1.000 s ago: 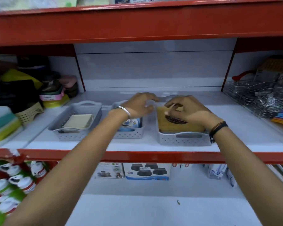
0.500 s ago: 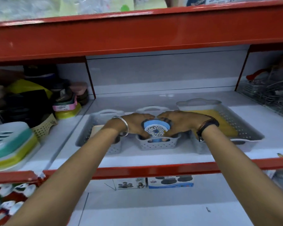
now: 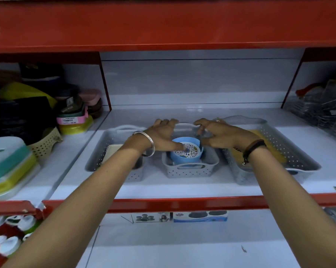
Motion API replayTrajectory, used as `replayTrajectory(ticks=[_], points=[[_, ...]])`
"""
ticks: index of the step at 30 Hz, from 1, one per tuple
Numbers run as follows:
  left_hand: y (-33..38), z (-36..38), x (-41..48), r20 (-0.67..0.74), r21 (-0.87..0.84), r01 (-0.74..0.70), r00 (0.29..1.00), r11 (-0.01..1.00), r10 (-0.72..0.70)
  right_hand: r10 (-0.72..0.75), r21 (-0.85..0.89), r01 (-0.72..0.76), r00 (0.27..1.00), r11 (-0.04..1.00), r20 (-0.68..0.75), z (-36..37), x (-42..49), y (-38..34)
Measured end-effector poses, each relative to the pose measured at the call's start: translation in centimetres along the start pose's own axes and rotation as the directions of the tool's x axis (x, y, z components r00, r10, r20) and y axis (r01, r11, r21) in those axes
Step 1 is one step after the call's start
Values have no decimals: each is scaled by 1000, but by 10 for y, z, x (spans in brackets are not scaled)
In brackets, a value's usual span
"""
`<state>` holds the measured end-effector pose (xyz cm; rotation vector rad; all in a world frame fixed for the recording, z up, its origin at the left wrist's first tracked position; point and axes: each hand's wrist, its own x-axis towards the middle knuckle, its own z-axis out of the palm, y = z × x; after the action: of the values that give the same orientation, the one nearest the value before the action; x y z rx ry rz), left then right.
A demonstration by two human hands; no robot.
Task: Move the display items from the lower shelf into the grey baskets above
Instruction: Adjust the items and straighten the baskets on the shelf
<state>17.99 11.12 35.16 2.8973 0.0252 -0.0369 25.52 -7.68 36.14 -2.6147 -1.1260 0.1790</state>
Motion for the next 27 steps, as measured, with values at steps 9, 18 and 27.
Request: replayTrajectory(ticks=[9, 18, 27], points=[[26, 15, -12, -39, 163, 149, 989, 975, -144, -24, -355, 1, 998, 935, -61, 28, -10, -17], [25, -4, -8, -239, 277, 76, 971, 958, -7, -45, -159, 24, 991, 987, -127, 10, -10, -6], [12, 15, -9, 40, -47, 56, 998, 997, -54, -39, -2, 39, 989, 999, 141, 6, -13, -9]])
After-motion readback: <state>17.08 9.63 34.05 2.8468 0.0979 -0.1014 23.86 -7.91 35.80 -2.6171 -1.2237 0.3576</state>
